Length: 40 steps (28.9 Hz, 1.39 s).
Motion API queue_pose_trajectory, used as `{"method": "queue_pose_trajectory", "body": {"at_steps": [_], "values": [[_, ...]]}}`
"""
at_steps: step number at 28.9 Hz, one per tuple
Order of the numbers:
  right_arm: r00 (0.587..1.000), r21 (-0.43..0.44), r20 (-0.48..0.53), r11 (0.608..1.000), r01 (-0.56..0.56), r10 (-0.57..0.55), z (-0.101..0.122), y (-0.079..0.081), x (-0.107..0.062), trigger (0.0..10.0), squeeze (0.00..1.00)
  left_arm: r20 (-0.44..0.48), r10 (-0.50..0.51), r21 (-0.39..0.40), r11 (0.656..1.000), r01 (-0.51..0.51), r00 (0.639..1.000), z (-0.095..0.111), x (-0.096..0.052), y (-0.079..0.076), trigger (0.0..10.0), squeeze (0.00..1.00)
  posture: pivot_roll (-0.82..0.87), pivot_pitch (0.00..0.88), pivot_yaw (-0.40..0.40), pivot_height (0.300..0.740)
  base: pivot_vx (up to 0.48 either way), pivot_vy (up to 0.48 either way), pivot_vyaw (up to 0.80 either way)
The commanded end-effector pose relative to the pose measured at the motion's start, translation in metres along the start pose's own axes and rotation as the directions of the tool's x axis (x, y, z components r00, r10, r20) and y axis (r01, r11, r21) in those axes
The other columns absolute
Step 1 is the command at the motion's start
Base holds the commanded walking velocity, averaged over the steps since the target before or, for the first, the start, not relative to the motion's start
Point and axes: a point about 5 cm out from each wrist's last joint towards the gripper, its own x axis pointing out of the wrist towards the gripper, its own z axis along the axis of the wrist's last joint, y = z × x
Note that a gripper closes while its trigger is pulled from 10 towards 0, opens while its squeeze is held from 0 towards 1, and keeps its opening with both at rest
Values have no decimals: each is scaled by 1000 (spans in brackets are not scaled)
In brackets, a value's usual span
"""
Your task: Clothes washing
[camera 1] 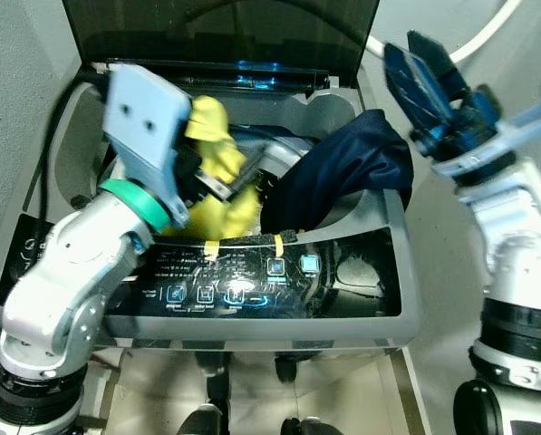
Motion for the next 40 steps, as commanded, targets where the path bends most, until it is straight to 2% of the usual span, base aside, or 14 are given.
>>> {"method": "queue_pose_trajectory", "body": {"at_steps": [1, 3, 4, 6, 7, 8, 9, 12, 13, 15, 20, 24, 34, 40], "values": [[990, -89, 27, 986, 140, -138, 1, -8, 2, 10000, 0, 84, 26, 124, 992, -37, 996, 13, 4, 2, 10000, 0, 67, 86, 30, 740, 0, 0, 0], [977, -212, 53, 954, 213, -207, -5, 1, 4, 10000, 0, 161, 33, 230, 971, -70, 986, 24, 12, 2, 10000, 0, 68, 89, 32, 740, 0, 0, 0], [977, -212, 53, 954, 213, -207, -5, 1, 4, 10000, 0, 161, 33, 230, 971, -70, 986, 24, 12, 2, 10000, 0, 68, 89, 32, 740, 0, 0, 0], [978, -232, 59, 950, 208, -200, -12, 17, 5, 10000, 0, 218, 80, 268, 953, -139, 973, 32, 18, 8, 10000, 0, 65, 91, 38, 740, 0, 0, 0], [978, -232, 59, 950, 208, -200, -12, 17, 5, 10000, 0, 218, 80, 268, 953, -139, 973, 32, 18, 8, 10000, 0, 65, 91, 38, 740, 0, 0, 0], [981, -211, 53, 958, 196, -189, -16, 24, 6, 10000, 0, 226, 143, 250, 948, -199, 963, 33, 20, 17, 10000, 0, 66, 90, 38, 740, 0, 0, 0], [981, -211, 53, 958, 196, -189, -16, 24, 6, 10000, 0, 226, 143, 250, 948, -199, 963, 33, 20, 17, 10000, 0, 66, 90, 38, 740, 0, 0, 0], [986, -186, 30, 968, 169, -167, -29, 35, 7, 10000, 0, 154, 384, 51, 917, -395, 910, 21, 14, 54, 10000, 0, 71, 89, 33, 740, 0, 0, 0], [986, -186, 30, 968, 169, -167, -29, 35, 7, 10000, 0, 154, 384, 51, 917, -395, 910, 21, 14, 54, 10000, 0, 71, 89, 33, 740, 0, 0, 0], [986, -183, 41, 969, 165, -161, -34, 38, 9, 10000, 0, 106, 470, -10, 882, -472, 876, 9, 6, 68, 10000, 0, 68, 87, 23, 740, 0, 0, 0], [988, -164, 67, 975, 147, -138, -35, 45, 17, 10000, 0, 84, 536, -23, 844, -536, 840, -3, 2, 81, 10000, 0, 66, 78, 9, 740, 0, 0, 0], [991, -147, 58, 981, 124, -117, -37, 51, 21, 10000, 0, 83, 553, -52, 833, -551, 829, -6, 4, 83, 10000, 0, 61, 72, 4, 740, 0, 0, 0], [993, -135, 26, 984, 119, -116, -43, 53, 19, 10000, 0, 74, 557, -65, 831, -553, 827, -9, 8, 82, 10000, 0, 51, 67, -1, 740, 0, 0, 0], [993, -139, 17, 983, 116, -115, -46, 51, 19, 10000, 0, 70, 555, -68, 832, -551, 829, -10, 9, 79, 10000, 0, 50, 65, -4, 740, -377, 0, 0]]}}
